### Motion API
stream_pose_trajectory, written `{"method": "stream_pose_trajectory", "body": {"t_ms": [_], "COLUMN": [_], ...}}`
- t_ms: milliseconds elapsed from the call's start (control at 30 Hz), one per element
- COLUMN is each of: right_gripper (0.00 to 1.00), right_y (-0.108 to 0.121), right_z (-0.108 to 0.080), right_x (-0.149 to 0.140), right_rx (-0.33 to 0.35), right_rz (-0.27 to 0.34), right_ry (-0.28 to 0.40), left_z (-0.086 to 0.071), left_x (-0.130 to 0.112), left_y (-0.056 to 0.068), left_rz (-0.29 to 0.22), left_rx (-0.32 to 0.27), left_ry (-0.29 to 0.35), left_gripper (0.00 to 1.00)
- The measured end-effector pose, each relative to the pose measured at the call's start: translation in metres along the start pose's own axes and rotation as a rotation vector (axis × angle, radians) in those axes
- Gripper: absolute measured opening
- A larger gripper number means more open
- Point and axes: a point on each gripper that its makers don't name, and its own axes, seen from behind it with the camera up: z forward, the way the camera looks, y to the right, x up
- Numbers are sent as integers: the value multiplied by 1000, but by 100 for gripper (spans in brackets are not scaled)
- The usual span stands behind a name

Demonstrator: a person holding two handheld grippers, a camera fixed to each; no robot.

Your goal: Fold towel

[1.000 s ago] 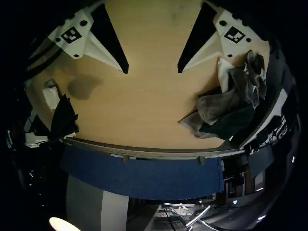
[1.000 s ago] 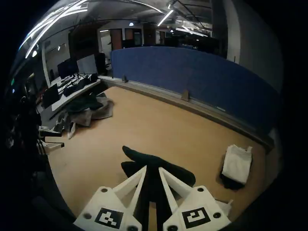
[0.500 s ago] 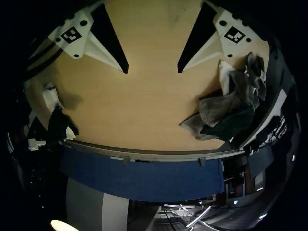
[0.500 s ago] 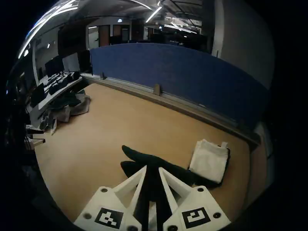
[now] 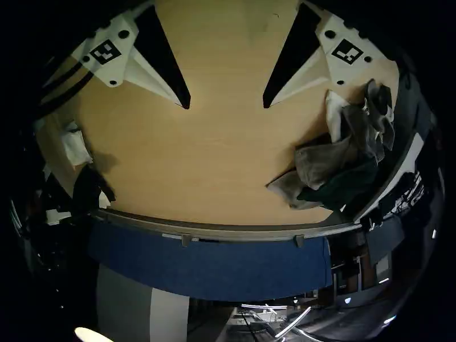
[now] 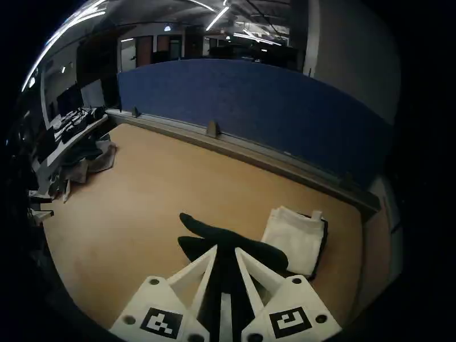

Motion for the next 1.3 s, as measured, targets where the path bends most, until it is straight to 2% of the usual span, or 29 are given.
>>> {"method": "stream_pose_trajectory", "body": {"t_ms": [467,600,767,1000,1300], "right_gripper": [6,6,6,6,6], "right_y": [5,7,11,16,27], "right_z": [16,14,6,-19,-47], "right_x": [-9,-18,-44,-91,-160], "right_rx": [-2,-3,-3,-11,-44], "right_rz": [2,3,19,53,144], "right_ry": [-8,-25,-50,-91,-130], "left_z": [3,4,4,4,4], "left_x": [4,4,3,5,4], "left_y": [1,2,4,8,18], "left_rz": [9,11,15,26,43], "left_rx": [4,3,-1,-8,-23], "left_ry": [-1,-3,-4,-5,-7], "left_gripper": [94,94,94,94,94]}}
